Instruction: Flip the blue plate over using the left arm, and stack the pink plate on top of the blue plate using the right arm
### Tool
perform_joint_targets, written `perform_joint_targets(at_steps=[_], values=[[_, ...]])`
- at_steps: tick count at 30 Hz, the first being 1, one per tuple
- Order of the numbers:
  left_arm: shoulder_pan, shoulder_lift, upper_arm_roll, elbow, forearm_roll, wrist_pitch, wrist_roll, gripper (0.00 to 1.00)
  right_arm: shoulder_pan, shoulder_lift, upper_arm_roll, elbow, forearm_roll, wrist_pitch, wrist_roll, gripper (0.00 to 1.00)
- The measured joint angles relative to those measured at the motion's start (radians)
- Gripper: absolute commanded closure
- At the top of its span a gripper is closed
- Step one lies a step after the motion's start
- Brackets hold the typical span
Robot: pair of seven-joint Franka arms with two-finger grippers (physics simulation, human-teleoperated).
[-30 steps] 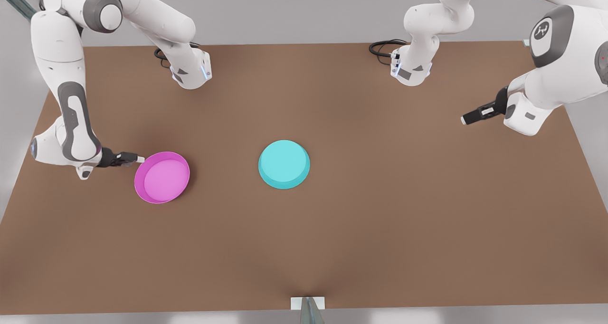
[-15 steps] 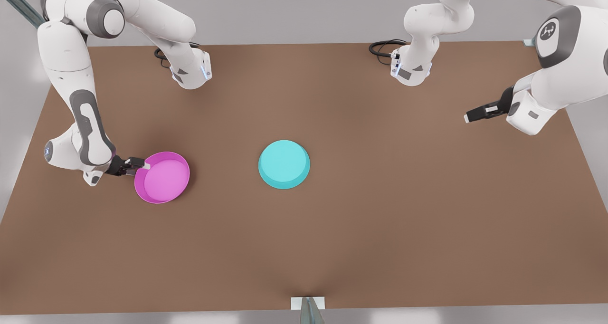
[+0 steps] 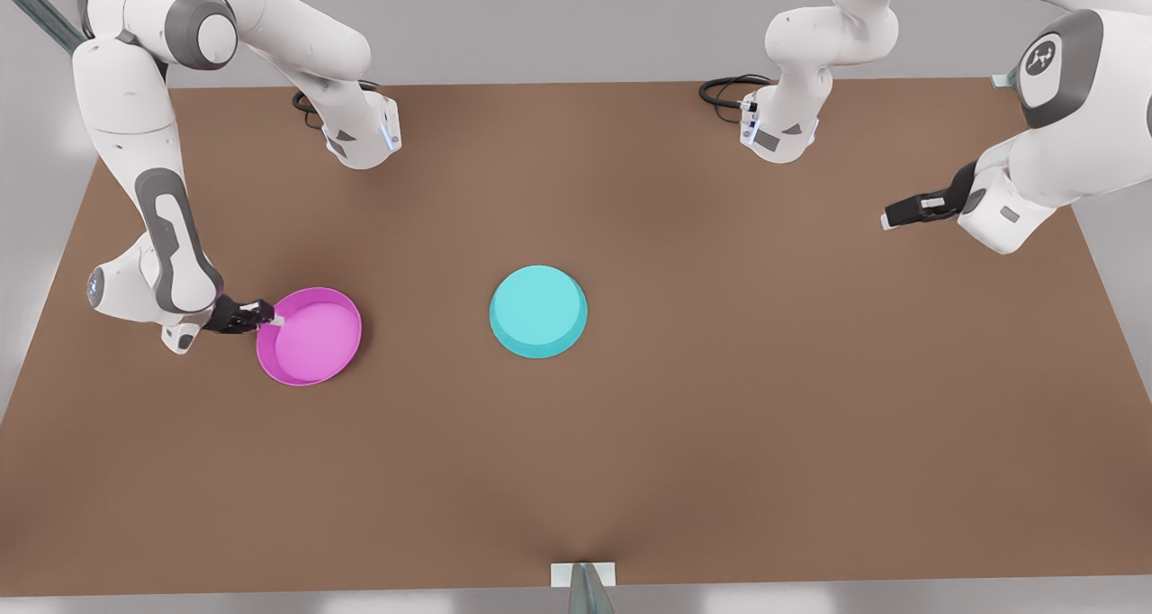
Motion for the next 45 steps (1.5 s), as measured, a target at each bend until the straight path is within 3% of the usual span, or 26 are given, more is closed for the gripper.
perform_joint_targets(at_steps=[2,4,18,24,36,45], values=[[0.001,0.001,0.000,0.000,0.000,0.001,0.007,0.00,0.000,0.001,0.000,0.002,0.001,-0.002,-0.004,0.72],[0.001,0.001,0.000,0.000,-0.001,0.001,0.012,0.00,0.000,0.002,0.000,0.002,0.004,-0.004,-0.010,0.79],[0.000,-0.004,0.002,0.001,-0.002,0.001,0.039,0.00,-0.001,-0.042,0.024,0.030,0.021,-0.051,-0.026,0.79],[-0.001,-0.002,0.013,0.001,-0.002,0.002,0.061,0.00,0.008,-0.096,0.171,0.037,0.142,-0.131,0.000,0.79],[0.000,0.004,0.013,0.002,0.000,0.005,0.094,0.00,0.500,-0.144,0.203,0.044,0.417,-0.138,0.267,0.79],[-0.001,0.015,0.013,0.031,0.002,0.001,0.107,0.00,0.637,-0.095,0.192,0.027,0.437,0.027,0.584,0.79]])
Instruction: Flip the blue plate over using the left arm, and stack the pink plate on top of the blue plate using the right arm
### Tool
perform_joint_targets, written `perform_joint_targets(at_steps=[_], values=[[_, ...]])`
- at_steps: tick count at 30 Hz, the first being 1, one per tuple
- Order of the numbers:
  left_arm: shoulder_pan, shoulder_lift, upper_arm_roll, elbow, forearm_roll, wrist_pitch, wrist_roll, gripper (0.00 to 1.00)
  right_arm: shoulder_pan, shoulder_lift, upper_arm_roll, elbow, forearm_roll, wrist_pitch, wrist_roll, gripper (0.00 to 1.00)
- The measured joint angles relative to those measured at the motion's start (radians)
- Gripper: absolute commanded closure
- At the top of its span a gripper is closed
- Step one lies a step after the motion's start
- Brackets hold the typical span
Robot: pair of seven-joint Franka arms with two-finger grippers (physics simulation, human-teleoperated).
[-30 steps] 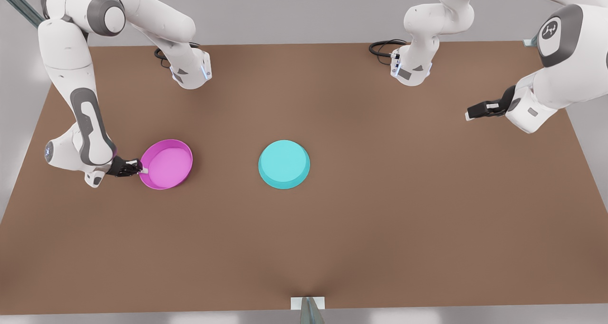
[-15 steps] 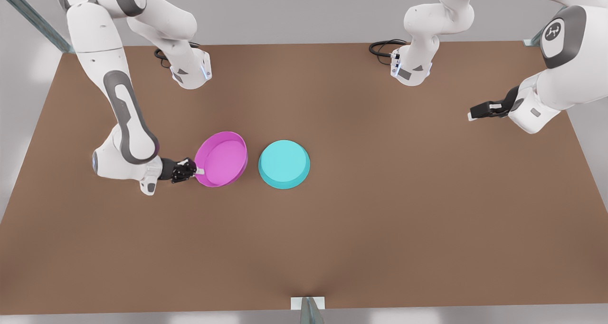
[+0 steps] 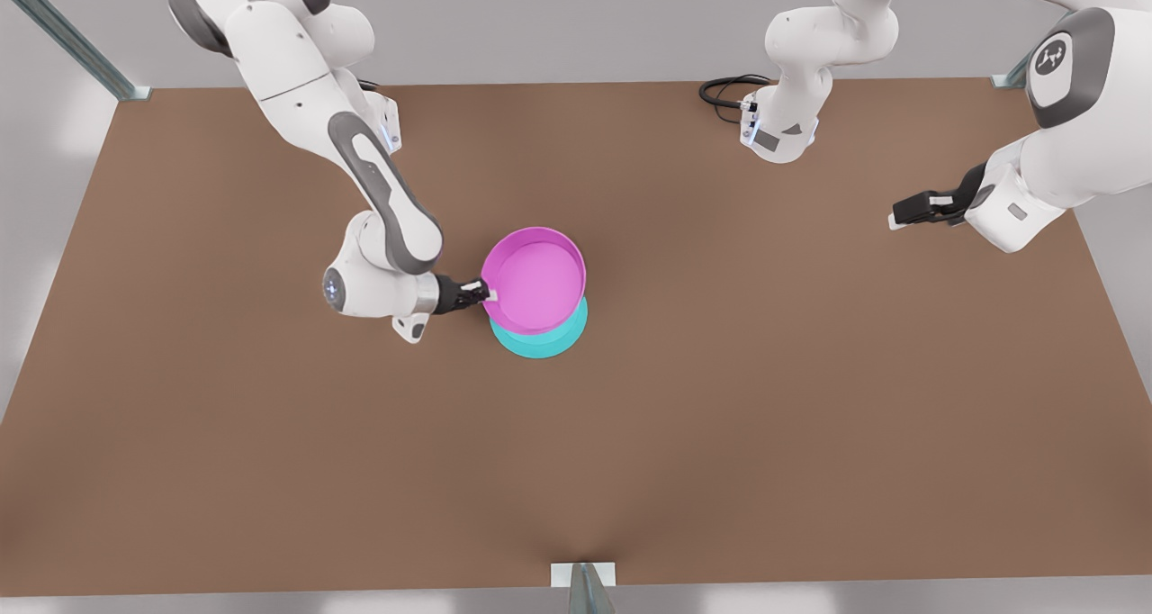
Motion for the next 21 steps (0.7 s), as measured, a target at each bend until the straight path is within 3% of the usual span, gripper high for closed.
perform_joint_targets(at_steps=[8,21], values=[[0.002,0.003,0.000,0.001,0.000,-0.001,0.008,0.00,-0.004,0.016,-0.009,0.005,0.002,0.128,0.180,0.79],[0.002,0.024,0.000,0.031,0.000,0.000,0.016,0.00,0.030,-0.051,-0.007,-0.088,0.000,0.170,0.327,0.79]])
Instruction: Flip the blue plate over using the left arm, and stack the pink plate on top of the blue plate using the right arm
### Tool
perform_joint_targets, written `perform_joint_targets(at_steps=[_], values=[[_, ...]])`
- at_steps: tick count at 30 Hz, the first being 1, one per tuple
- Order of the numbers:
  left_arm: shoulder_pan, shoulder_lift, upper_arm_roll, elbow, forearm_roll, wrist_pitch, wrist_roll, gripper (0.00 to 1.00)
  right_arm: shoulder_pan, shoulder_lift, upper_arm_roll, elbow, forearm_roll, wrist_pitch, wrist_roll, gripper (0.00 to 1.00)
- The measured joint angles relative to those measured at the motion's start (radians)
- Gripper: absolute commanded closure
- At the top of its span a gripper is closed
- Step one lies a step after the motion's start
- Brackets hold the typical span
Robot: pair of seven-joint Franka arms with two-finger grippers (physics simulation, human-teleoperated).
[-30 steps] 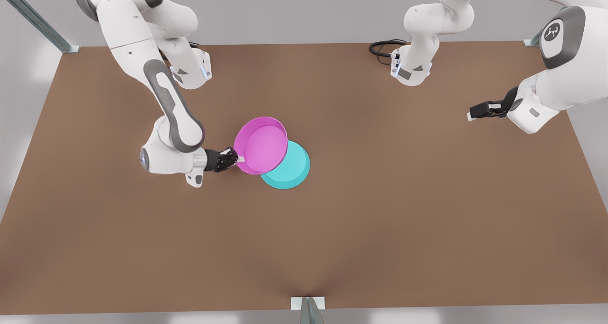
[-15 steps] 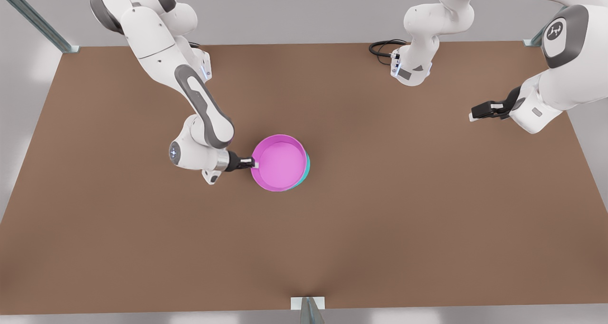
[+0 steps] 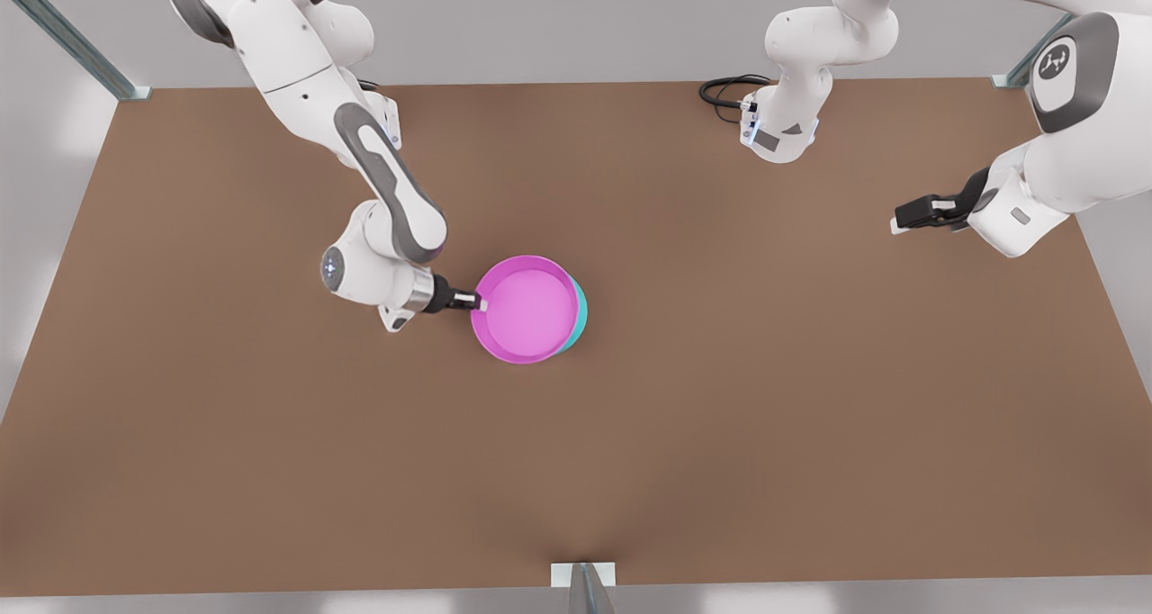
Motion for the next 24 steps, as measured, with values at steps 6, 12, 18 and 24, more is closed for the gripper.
perform_joint_targets(at_steps=[6,12,18,24], values=[[0.000,0.001,0.000,0.001,0.000,0.000,0.002,0.00,0.003,0.008,0.000,-0.003,-0.004,0.006,0.039,0.00],[0.000,0.001,0.001,0.001,0.002,0.000,0.003,0.00,-0.022,-0.031,0.000,-0.012,-0.008,0.000,0.066,0.00],[-0.002,-0.004,0.005,0.002,0.002,-0.004,0.004,0.00,-0.283,-0.171,-0.010,0.031,-0.125,-0.127,0.071,0.00],[0.000,-0.003,0.006,0.002,0.002,-0.015,0.004,0.00,-0.422,0.114,0.000,0.984,-0.826,-0.718,0.087,0.00]])
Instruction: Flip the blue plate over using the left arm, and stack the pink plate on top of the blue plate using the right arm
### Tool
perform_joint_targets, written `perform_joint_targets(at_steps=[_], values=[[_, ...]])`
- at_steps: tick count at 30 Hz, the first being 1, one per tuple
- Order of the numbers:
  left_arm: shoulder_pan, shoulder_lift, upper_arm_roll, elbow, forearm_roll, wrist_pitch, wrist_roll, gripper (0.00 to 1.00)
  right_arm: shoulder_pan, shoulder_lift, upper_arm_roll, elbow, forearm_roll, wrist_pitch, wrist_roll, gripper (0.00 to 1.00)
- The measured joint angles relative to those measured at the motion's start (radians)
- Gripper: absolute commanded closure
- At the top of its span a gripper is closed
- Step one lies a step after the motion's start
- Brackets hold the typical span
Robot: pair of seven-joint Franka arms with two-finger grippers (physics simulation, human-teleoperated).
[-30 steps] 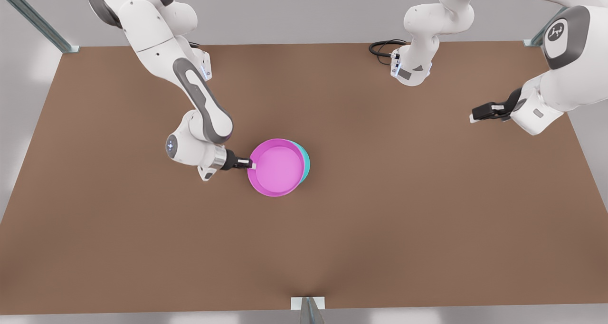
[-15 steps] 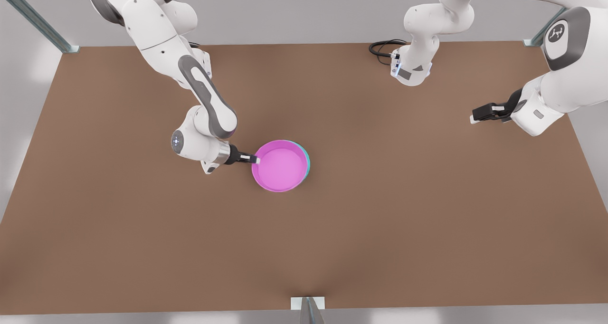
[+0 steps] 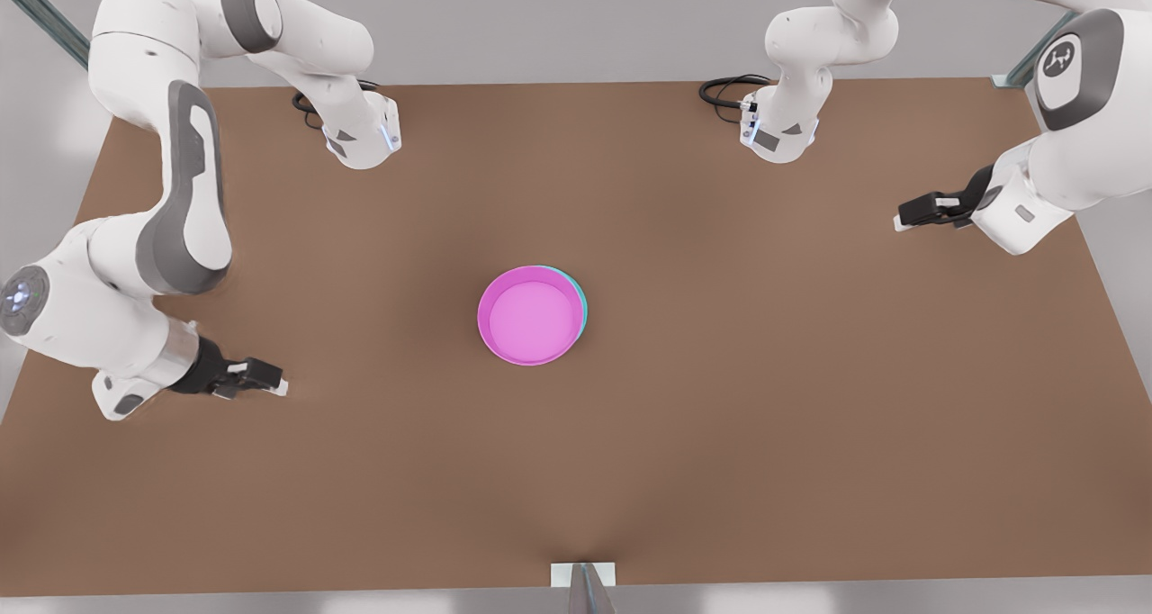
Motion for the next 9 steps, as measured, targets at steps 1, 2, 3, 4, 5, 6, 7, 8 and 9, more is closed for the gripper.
perform_joint_targets(at_steps=[1,2,3,4,5,6,7,8,9], values=[[-0.001,0.000,0.000,-0.005,0.001,0.000,0.000,0.00,0.004,-0.027,-0.001,0.065,-0.048,-0.090,0.001,0.00],[-0.003,-0.003,0.001,-0.011,0.003,0.000,0.000,0.00,0.009,-0.057,-0.004,0.099,-0.085,-0.170,0.002,0.00],[-0.004,-0.005,0.001,-0.021,0.004,0.001,0.000,0.00,0.013,-0.103,-0.007,0.100,-0.111,-0.237,0.003,0.00],[-0.004,-0.007,0.001,-0.027,0.005,0.003,0.001,0.00,0.014,-0.155,-0.008,0.075,-0.132,-0.292,0.004,0.00],[-0.005,-0.009,0.002,-0.028,0.006,0.005,0.001,0.00,0.017,-0.197,-0.010,0.050,-0.148,-0.336,0.005,0.00],[-0.005,-0.009,0.002,-0.027,0.007,0.006,0.001,0.00,0.022,-0.231,-0.014,0.014,-0.161,-0.367,0.005,0.00],[-0.005,-0.010,0.003,-0.025,0.006,0.007,0.002,0.00,0.025,-0.253,-0.018,-0.020,-0.173,-0.390,0.006,0.00],[-0.004,-0.019,0.004,-0.023,0.005,0.008,0.002,0.00,0.027,-0.262,-0.023,-0.042,-0.181,-0.410,0.007,0.00],[-0.002,-0.033,0.004,-0.020,0.002,0.009,0.003,0.00,0.026,-0.267,-0.027,-0.054,-0.188,-0.427,0.008,0.00]])
